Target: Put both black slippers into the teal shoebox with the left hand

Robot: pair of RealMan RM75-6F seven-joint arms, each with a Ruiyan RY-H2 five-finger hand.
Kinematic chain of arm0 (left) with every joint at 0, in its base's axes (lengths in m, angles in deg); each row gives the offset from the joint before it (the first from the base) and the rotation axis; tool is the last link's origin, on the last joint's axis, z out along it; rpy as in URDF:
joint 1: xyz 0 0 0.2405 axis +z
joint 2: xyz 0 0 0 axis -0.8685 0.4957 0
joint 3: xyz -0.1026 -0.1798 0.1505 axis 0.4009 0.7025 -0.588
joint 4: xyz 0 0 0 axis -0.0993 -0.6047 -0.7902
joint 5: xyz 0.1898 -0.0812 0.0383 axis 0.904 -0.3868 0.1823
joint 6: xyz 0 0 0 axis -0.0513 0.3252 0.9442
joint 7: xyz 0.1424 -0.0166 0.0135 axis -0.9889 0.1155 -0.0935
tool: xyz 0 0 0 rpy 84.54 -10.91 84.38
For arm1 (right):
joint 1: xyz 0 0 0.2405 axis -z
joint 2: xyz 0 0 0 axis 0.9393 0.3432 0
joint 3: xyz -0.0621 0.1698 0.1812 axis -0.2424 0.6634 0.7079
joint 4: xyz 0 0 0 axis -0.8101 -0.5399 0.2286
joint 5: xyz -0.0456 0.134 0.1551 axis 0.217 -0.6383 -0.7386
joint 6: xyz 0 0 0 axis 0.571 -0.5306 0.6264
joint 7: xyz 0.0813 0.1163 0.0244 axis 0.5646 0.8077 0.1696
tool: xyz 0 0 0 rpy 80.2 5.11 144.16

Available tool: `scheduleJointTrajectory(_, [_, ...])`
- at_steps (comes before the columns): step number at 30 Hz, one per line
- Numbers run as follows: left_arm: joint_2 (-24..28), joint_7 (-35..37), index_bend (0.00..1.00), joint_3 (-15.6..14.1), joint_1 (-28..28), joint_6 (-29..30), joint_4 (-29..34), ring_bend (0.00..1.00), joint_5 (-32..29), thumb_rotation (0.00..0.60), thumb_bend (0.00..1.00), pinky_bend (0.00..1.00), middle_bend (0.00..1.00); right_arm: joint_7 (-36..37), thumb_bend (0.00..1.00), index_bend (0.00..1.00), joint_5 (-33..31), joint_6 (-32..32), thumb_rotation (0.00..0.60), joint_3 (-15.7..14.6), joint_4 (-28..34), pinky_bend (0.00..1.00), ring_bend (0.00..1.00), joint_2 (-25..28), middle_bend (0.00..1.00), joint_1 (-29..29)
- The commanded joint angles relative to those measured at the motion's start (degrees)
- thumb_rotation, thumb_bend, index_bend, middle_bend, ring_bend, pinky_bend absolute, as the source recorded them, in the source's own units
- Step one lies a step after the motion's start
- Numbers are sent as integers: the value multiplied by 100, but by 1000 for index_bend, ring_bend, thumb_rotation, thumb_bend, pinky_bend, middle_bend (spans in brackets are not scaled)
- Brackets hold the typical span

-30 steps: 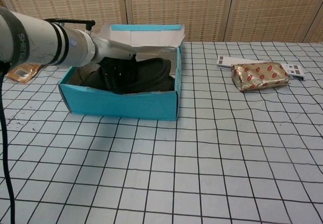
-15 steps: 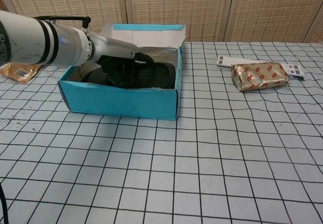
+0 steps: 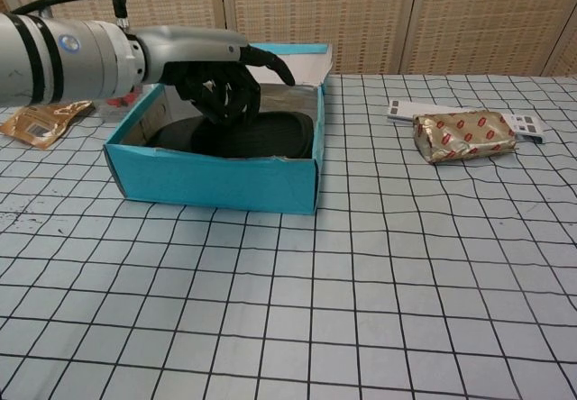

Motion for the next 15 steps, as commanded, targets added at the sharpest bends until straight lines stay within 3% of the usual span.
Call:
scheduleJointTrajectory(1, [57, 519, 93, 24, 211, -415, -79, 253, 488, 600, 763, 259, 322, -7, 74, 0, 7, 6, 600, -4, 8, 0, 0, 2, 0, 3])
scheduleJointTrajectory(7, [149, 630, 91, -189, 249, -881, -263, 14, 1000, 600, 763, 136, 85, 17, 75, 0, 5, 43, 600, -3, 2, 0, 0, 21, 0, 17])
scheduleJointTrajectory(15, [68, -20, 64, -368, 358, -604, -474, 0, 1075, 600, 762, 52, 8, -10, 74, 0, 7, -25, 600, -12, 3, 0, 0, 3, 0, -11])
